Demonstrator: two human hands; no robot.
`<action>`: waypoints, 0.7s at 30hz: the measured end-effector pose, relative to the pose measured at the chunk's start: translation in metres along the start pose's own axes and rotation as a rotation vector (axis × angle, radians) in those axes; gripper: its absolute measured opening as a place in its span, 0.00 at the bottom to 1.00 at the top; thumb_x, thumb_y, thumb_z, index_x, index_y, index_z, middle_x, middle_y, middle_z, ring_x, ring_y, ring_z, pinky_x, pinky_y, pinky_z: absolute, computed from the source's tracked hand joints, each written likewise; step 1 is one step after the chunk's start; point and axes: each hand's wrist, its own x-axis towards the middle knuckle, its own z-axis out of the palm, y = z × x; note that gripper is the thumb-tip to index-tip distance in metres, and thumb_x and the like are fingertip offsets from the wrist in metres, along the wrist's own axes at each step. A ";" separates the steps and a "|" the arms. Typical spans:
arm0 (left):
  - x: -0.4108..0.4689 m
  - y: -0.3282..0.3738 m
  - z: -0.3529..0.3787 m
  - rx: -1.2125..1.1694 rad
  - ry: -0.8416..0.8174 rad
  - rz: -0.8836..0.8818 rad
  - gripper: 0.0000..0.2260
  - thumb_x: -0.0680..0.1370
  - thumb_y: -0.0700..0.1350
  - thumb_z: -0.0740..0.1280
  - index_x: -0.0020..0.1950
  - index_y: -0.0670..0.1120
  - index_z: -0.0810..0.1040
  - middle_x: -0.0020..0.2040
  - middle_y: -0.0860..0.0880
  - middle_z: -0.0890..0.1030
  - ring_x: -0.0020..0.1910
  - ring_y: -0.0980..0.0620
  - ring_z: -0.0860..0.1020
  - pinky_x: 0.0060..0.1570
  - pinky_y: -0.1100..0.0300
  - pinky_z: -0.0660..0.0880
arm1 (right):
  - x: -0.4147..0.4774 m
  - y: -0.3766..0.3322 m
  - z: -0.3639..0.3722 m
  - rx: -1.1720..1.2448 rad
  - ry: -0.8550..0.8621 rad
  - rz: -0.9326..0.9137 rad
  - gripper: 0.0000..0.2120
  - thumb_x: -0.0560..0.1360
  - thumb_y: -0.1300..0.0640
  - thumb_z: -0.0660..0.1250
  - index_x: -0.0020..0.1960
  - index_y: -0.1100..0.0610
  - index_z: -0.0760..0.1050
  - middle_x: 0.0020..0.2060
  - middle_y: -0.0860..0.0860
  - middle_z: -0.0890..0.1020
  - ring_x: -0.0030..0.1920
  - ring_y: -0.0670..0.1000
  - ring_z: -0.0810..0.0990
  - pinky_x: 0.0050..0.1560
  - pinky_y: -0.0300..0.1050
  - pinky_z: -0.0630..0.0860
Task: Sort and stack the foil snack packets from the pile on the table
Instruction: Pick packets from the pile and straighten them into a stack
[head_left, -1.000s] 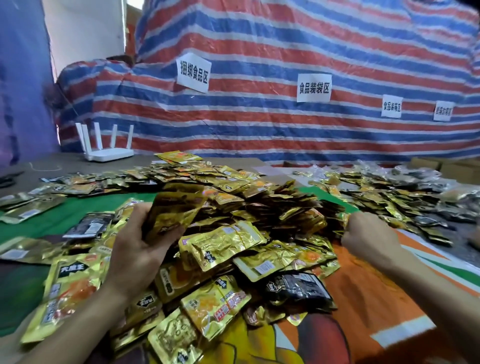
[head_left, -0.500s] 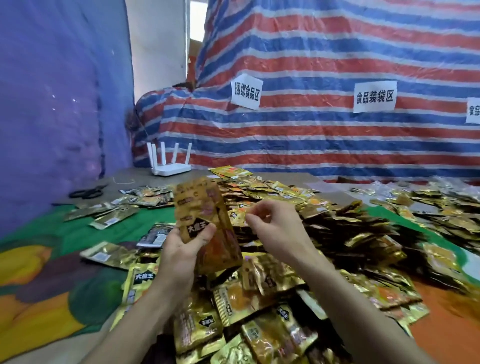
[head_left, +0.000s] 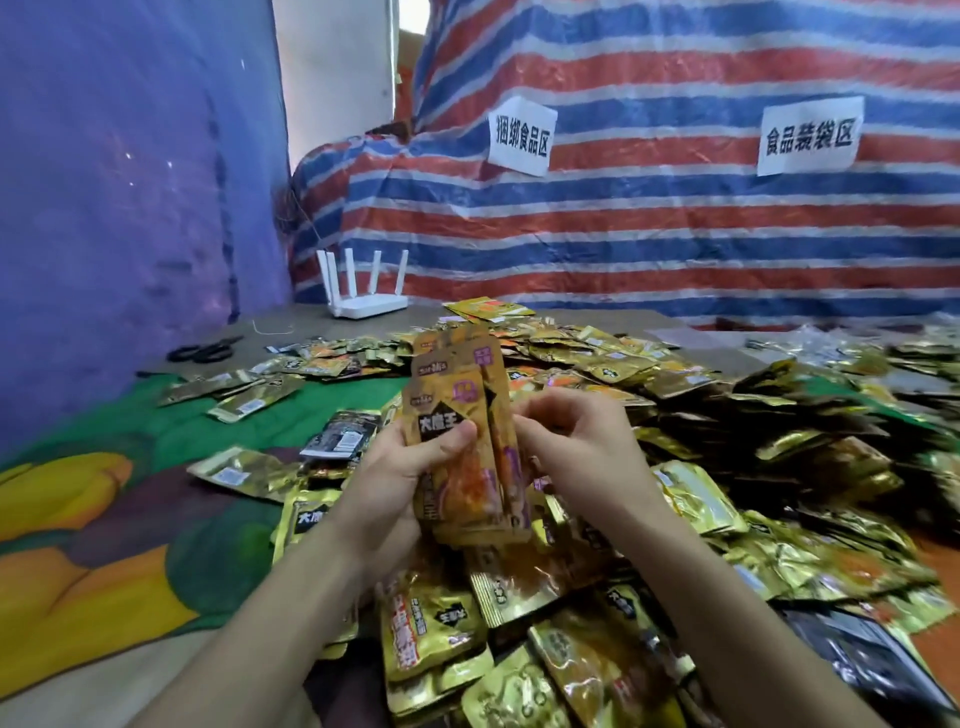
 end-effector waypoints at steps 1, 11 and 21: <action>0.000 0.000 -0.001 -0.008 -0.003 -0.003 0.30 0.65 0.43 0.77 0.65 0.40 0.74 0.57 0.36 0.83 0.52 0.39 0.84 0.43 0.46 0.83 | 0.000 0.002 -0.001 0.008 0.008 0.018 0.06 0.79 0.60 0.69 0.46 0.61 0.82 0.41 0.56 0.86 0.40 0.56 0.86 0.39 0.48 0.83; -0.003 0.006 -0.002 0.102 -0.008 -0.040 0.24 0.67 0.41 0.74 0.63 0.40 0.77 0.51 0.38 0.85 0.44 0.43 0.85 0.40 0.50 0.83 | 0.003 0.000 -0.030 0.633 -0.449 0.224 0.06 0.64 0.59 0.61 0.37 0.62 0.72 0.40 0.58 0.79 0.43 0.54 0.80 0.48 0.50 0.75; -0.007 0.004 0.003 0.036 -0.200 -0.064 0.15 0.69 0.41 0.73 0.55 0.41 0.85 0.52 0.39 0.85 0.47 0.44 0.85 0.40 0.53 0.83 | 0.003 0.002 -0.024 0.993 -0.339 0.114 0.19 0.74 0.66 0.66 0.64 0.56 0.82 0.46 0.55 0.80 0.29 0.47 0.76 0.37 0.46 0.82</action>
